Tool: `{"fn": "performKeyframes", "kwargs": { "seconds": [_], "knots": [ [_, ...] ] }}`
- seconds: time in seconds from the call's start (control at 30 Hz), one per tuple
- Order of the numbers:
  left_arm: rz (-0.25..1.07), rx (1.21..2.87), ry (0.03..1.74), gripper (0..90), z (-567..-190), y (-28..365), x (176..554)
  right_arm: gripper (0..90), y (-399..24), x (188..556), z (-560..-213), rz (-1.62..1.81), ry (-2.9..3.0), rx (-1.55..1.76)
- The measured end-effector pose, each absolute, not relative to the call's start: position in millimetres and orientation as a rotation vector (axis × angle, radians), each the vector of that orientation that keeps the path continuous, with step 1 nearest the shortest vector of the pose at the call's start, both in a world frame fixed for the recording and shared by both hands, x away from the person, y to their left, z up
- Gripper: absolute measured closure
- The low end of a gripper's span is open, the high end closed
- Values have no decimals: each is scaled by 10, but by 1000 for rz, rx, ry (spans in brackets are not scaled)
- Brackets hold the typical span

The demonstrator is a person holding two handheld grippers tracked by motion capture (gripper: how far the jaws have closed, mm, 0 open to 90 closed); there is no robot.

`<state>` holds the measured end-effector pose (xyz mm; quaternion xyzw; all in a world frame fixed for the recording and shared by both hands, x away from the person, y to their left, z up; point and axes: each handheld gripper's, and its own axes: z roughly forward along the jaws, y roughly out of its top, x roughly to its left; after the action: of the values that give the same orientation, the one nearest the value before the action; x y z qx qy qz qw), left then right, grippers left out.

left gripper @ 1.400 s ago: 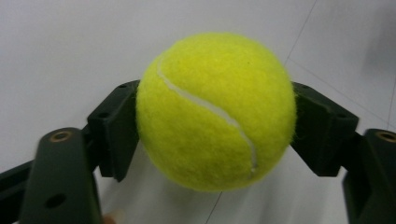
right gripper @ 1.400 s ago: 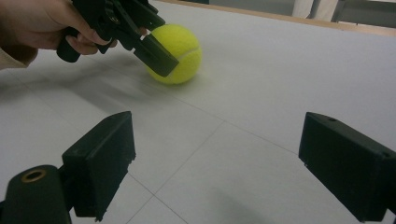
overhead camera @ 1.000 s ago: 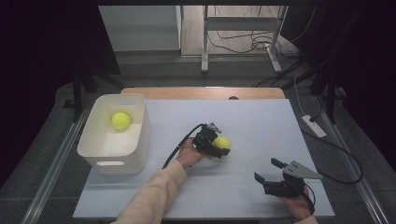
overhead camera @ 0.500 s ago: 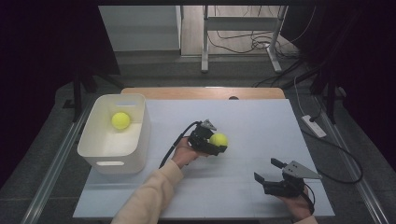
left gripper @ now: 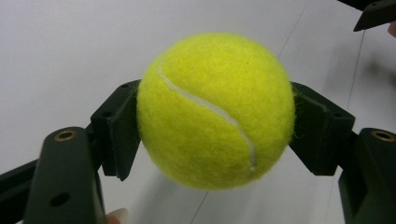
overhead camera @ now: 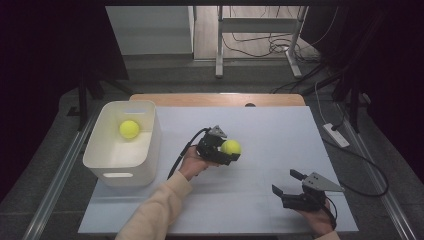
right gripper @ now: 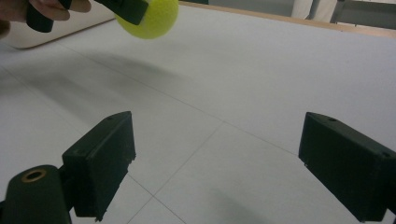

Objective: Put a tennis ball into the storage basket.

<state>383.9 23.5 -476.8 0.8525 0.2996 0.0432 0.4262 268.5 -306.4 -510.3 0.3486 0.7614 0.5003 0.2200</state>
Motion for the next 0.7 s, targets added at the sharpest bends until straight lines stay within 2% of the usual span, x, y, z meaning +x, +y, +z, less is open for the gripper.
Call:
{"fn": "performKeyframes", "kwargs": {
  "seconds": [0.7],
  "knots": [
    [160,2073,745,271,-4567,481,3689,110,-3055,2686,-5101,1377,2105,965]
  ]
}}
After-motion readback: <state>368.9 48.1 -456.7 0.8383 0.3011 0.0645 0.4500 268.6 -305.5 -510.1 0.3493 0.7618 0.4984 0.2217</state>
